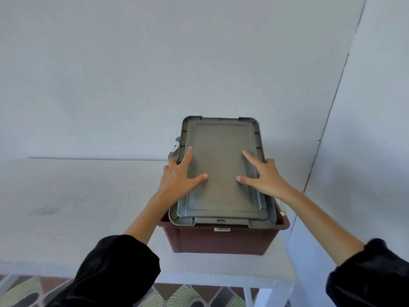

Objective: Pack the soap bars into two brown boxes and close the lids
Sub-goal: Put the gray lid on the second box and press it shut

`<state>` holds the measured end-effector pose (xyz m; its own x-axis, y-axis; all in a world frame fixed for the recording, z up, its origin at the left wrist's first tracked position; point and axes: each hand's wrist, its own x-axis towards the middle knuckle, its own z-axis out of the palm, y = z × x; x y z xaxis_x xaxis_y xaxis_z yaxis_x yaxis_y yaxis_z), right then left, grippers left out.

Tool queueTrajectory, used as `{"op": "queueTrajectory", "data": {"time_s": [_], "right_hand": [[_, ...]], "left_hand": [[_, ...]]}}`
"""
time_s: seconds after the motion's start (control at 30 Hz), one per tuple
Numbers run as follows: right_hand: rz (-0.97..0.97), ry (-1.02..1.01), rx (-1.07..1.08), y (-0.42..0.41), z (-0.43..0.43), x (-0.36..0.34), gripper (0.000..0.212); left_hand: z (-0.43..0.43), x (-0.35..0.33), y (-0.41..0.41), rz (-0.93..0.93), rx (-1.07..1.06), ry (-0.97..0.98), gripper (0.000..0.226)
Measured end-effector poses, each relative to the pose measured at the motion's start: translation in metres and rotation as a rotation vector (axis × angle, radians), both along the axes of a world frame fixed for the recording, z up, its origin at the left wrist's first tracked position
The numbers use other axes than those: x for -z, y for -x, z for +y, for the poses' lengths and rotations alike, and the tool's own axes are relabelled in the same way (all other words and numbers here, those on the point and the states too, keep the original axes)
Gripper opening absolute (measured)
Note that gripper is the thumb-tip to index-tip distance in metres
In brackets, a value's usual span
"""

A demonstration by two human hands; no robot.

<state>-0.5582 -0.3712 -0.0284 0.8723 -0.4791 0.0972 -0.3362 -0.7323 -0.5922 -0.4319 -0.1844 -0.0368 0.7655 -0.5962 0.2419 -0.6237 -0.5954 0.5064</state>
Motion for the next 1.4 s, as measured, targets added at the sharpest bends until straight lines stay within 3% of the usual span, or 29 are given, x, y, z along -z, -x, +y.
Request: {"op": "queueTrajectory", "data": {"time_s": [0.1,0.23,0.37,0.5,0.63,0.77,0.83,0.97,1.07,1.13,1.2,1.3,1.4], "right_hand": [[0.119,-0.056,0.0,0.007,0.006,0.022,0.078],[0.162,-0.071,0.026,0.015,0.013,0.038,0.076],[0.148,-0.014,0.056,0.025,0.023,0.043,0.071],[0.058,0.189,0.102,0.037,0.043,0.048,0.063],[0.086,0.282,0.083,0.044,0.07,0.06,0.061],[0.169,0.314,0.063,0.045,0.065,0.067,0.078],[0.18,0.275,0.023,0.045,0.053,0.065,0.069],[0.225,0.269,-0.101,0.044,0.019,0.058,0.106],[0.311,0.31,-0.134,0.039,-0.002,0.048,0.091],[0.321,0.345,-0.101,0.035,-0.016,0.043,0.104],[0.313,0.374,-0.03,0.029,-0.026,0.039,0.119],[0.203,0.347,0.116,0.02,-0.032,0.039,0.086],[0.098,0.169,0.238,0.01,-0.033,0.047,0.07]], "left_hand": [[0.007,0.022,0.005,0.031,-0.015,-0.157,0.086],[0.011,0.032,0.006,-0.102,-0.025,-0.28,0.08],[0.012,0.031,0.0,-0.157,0.007,-0.297,0.068],[0.001,0.026,-0.006,-0.263,0.113,-0.251,0.055],[-0.009,0.038,-0.023,-0.167,0.384,-0.282,0.049],[-0.005,0.046,-0.028,-0.061,0.387,-0.357,0.05],[0.001,0.044,-0.028,-0.106,0.361,-0.422,0.051],[0.014,0.035,-0.021,-0.182,0.303,-0.534,0.055],[0.025,0.028,-0.005,-0.223,0.278,-0.626,0.087],[0.029,0.025,0.006,-0.303,0.272,-0.669,0.1],[0.029,0.02,0.013,-0.35,0.263,-0.636,0.079],[0.022,0.011,0.009,-0.281,0.248,-0.408,0.057],[0.016,0.012,-0.011,-0.185,0.229,-0.07,0.045]]}}
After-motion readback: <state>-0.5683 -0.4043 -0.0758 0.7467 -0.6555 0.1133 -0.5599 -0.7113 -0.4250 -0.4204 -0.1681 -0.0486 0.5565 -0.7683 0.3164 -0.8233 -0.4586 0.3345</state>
